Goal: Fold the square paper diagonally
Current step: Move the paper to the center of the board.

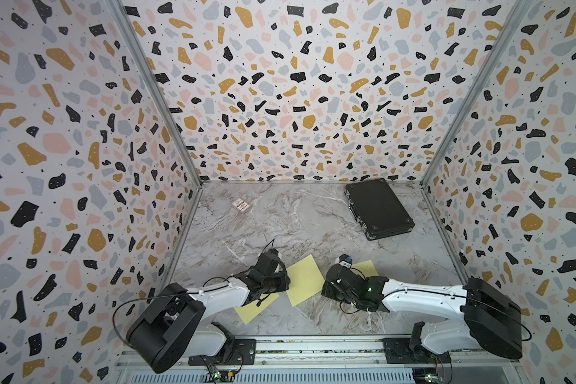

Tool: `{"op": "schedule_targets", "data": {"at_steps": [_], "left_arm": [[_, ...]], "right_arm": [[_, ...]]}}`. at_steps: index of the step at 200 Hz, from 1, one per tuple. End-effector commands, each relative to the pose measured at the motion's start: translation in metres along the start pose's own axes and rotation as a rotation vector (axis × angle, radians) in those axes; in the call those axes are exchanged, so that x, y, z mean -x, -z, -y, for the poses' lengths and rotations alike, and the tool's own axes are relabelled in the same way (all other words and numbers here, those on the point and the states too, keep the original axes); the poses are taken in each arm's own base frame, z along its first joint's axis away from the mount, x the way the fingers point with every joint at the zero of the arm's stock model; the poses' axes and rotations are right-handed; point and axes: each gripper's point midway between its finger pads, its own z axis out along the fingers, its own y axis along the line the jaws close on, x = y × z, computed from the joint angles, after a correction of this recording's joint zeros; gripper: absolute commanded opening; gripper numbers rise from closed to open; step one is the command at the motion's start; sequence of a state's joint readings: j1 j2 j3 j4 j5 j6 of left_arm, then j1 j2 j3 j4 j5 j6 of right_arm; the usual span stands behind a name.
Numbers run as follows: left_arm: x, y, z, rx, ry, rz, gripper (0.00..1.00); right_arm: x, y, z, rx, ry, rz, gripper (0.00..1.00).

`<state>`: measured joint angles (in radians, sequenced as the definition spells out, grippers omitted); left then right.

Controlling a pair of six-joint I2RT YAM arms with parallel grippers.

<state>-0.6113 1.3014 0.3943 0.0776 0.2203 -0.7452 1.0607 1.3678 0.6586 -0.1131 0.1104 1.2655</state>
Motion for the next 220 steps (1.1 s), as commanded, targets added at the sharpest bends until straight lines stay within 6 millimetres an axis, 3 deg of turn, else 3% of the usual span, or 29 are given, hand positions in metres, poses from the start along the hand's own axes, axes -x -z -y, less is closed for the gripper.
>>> {"op": "schedule_targets", "data": {"at_steps": [1, 27, 54, 74, 96, 143, 220], "left_arm": [[-0.024, 0.012, 0.002, -0.033, 0.008, -0.067, 0.04], [-0.025, 0.034, 0.033, -0.181, -0.017, -0.03, 0.06], [-0.028, 0.049, 0.035, -0.216, -0.017, 0.005, 0.07], [-0.031, 0.054, 0.035, -0.232, -0.036, 0.014, 0.02], [-0.035, 0.05, 0.035, -0.23, -0.061, -0.012, 0.0], [-0.049, 0.031, 0.033, -0.208, -0.088, -0.073, 0.0], [-0.048, 0.024, 0.023, -0.16, -0.088, -0.062, 0.0]], "right_arm": [[-0.008, 0.008, 0.012, -0.051, 0.098, -0.107, 0.0], [-0.016, 0.018, 0.012, -0.047, 0.212, -0.195, 0.0], [-0.025, 0.036, 0.012, -0.042, 0.341, -0.293, 0.0], [-0.025, 0.049, 0.019, -0.074, 0.402, -0.318, 0.0], [-0.024, 0.055, 0.024, -0.092, 0.442, -0.327, 0.0], [-0.02, 0.048, 0.024, -0.119, 0.452, -0.342, 0.0], [-0.013, 0.047, 0.023, -0.147, 0.468, -0.322, 0.0]]}}
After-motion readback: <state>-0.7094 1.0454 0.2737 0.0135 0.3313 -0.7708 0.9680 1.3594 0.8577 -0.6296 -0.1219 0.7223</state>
